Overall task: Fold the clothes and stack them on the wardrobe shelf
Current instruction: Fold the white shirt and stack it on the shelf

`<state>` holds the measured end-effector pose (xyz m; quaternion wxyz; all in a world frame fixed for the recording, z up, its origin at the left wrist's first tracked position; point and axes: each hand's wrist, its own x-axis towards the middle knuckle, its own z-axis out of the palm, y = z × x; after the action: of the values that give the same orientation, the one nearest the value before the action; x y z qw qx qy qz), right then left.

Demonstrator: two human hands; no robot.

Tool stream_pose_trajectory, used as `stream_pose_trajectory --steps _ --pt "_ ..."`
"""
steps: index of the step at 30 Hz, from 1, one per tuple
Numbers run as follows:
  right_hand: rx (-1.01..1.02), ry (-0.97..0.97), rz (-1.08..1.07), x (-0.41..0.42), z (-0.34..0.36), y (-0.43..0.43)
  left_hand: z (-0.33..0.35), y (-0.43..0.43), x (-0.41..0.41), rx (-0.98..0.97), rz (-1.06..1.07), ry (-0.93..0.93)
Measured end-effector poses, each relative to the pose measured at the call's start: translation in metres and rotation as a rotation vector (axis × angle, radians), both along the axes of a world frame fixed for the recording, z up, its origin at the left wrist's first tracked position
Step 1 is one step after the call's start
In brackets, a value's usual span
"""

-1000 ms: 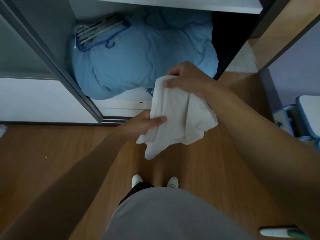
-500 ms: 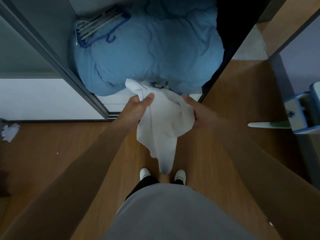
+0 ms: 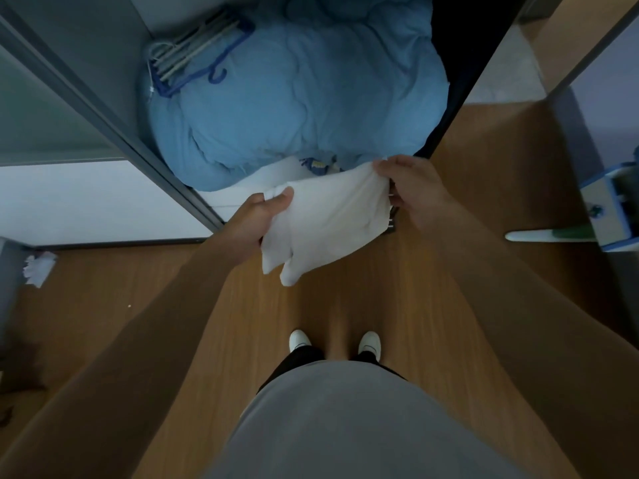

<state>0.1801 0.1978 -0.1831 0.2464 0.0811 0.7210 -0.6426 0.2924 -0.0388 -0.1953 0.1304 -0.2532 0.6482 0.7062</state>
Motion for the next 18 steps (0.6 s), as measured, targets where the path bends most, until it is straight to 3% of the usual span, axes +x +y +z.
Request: stream_pose_trajectory --steps 6,10,15,18 --pt "-0.095 -0.013 -0.037 -0.012 0.01 0.004 0.004 -0.001 -0.007 0.123 0.073 0.015" --pt "-0.301 -0.165 -0.18 -0.015 0.005 0.004 0.004 0.01 -0.01 0.198 0.142 -0.026" --pt "-0.257 -0.333 0.131 0.019 -0.029 0.008 0.006 0.013 -0.013 0.358 0.236 -0.046" --pt "-0.157 -0.271 0.225 0.026 -0.033 0.013 0.006 0.004 -0.014 0.213 0.23 -0.097"
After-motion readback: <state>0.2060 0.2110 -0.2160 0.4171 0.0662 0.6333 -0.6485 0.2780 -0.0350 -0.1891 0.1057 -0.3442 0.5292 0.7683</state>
